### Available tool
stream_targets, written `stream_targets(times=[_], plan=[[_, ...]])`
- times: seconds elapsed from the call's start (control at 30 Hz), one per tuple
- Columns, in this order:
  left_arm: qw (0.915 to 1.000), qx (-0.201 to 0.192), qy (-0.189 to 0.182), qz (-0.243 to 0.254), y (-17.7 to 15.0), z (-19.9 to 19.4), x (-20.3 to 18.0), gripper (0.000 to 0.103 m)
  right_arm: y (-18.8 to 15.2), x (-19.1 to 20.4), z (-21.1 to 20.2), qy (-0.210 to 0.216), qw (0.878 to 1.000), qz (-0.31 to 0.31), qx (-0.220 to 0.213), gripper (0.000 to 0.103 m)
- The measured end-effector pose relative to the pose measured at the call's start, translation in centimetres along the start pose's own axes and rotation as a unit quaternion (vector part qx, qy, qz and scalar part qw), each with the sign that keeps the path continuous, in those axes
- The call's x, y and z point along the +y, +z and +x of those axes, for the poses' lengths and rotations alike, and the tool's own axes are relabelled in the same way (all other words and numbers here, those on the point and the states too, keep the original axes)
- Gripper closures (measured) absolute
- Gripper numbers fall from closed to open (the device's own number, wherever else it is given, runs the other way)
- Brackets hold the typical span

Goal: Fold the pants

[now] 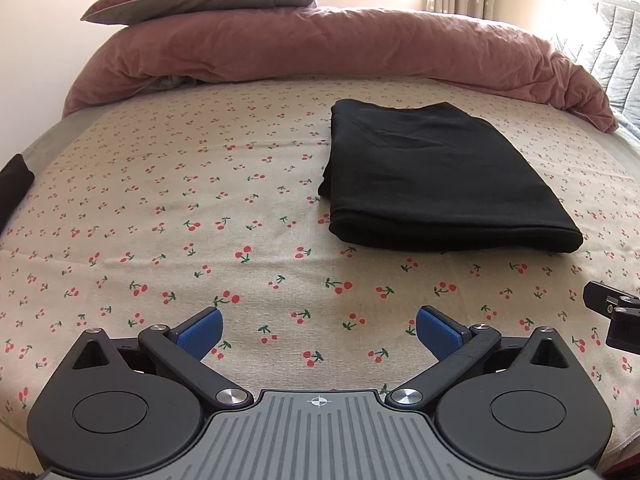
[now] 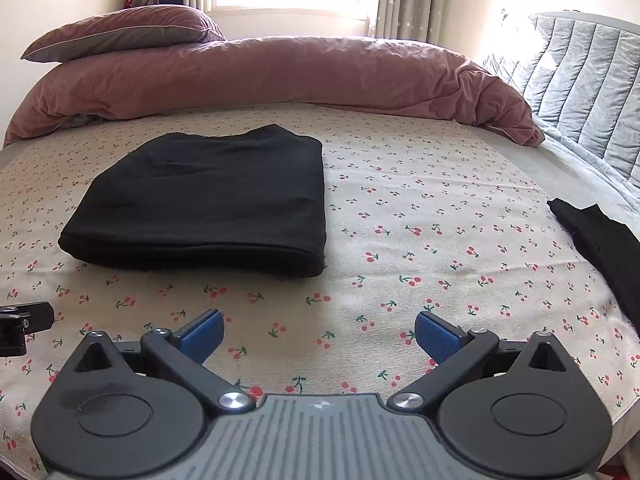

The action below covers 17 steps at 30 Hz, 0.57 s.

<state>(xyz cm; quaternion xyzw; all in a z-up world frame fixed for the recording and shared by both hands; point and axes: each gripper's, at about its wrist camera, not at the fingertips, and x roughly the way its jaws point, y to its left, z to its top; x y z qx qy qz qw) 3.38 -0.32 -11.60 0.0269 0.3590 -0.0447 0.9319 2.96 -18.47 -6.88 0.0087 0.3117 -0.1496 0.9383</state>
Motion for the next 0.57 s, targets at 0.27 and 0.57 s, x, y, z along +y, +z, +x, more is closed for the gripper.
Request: stream_targets(times=[0.27,0.57], plan=[[1.0000,0.005,-0.003,0.007,-0.33,0.21,-0.46,0.000,0.00,0.15,0.14,0.000,1.000,0.003,0.001,0.001],[0.9998,0.007,-0.010,0.018,-0.47,0.30,-0.89,0.000,-0.06,0.39,0.19,0.013,1.000,0.003,0.006,0.001]])
